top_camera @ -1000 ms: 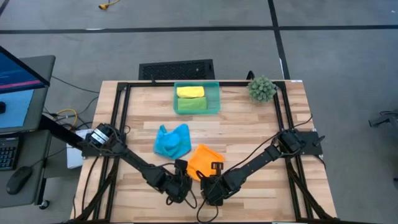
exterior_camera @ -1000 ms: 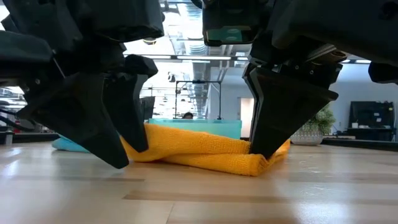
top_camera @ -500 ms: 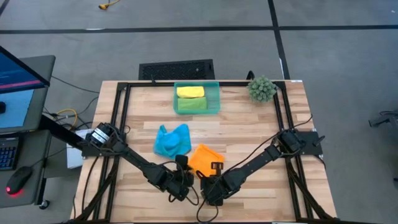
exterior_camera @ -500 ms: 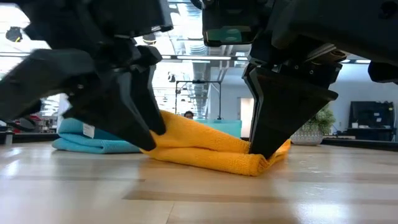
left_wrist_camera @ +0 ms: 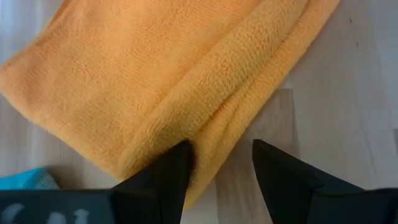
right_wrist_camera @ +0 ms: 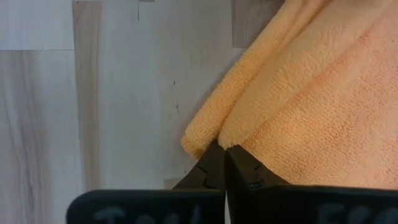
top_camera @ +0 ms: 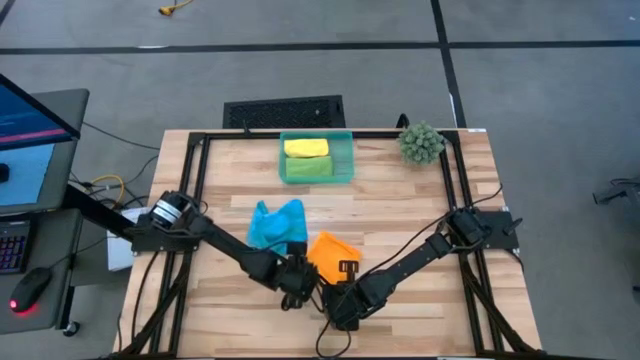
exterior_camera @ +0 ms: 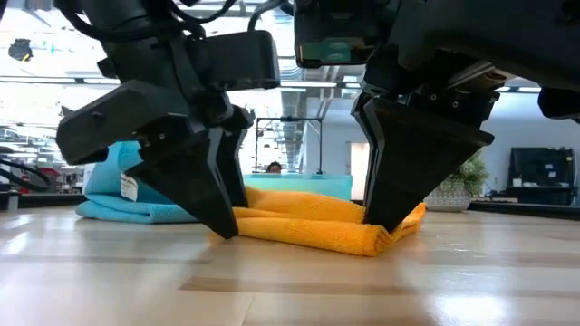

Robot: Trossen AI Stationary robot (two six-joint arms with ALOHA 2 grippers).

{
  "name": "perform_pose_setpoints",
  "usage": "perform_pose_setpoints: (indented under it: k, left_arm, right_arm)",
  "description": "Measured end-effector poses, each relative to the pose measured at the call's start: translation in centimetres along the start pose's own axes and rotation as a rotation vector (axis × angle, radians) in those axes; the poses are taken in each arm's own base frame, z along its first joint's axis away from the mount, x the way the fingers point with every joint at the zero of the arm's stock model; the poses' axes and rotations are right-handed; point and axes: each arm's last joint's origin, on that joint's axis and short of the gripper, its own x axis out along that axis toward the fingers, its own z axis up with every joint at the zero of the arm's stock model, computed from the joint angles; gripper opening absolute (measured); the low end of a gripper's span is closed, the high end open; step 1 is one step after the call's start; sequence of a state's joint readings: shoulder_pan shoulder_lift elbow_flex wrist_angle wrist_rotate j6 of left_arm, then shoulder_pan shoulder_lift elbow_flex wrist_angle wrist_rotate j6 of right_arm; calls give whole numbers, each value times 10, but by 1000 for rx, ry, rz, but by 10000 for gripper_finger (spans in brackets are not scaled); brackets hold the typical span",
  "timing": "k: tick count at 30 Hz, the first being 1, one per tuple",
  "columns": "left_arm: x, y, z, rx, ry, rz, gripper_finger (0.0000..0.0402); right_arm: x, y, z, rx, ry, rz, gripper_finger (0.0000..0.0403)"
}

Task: Roll microfiber towels into tight, uniform cylinder then place into a basket
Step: Roll the orange microfiber cloth

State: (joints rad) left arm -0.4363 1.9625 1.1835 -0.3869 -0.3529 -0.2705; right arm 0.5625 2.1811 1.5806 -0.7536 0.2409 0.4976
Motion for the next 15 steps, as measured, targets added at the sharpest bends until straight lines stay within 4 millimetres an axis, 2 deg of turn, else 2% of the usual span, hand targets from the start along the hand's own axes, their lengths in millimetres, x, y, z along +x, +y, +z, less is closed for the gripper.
perform_pose_setpoints:
  k: [6, 15]
  left_arm:
    - [3, 7, 2, -29, 34, -79, 171]
    - [3, 7, 1, -72, 51, -119, 171]
  right_arm:
    - [0, 1, 0, -3, -7, -12, 18]
    - [-3, 5, -8, -45, 7, -72, 29]
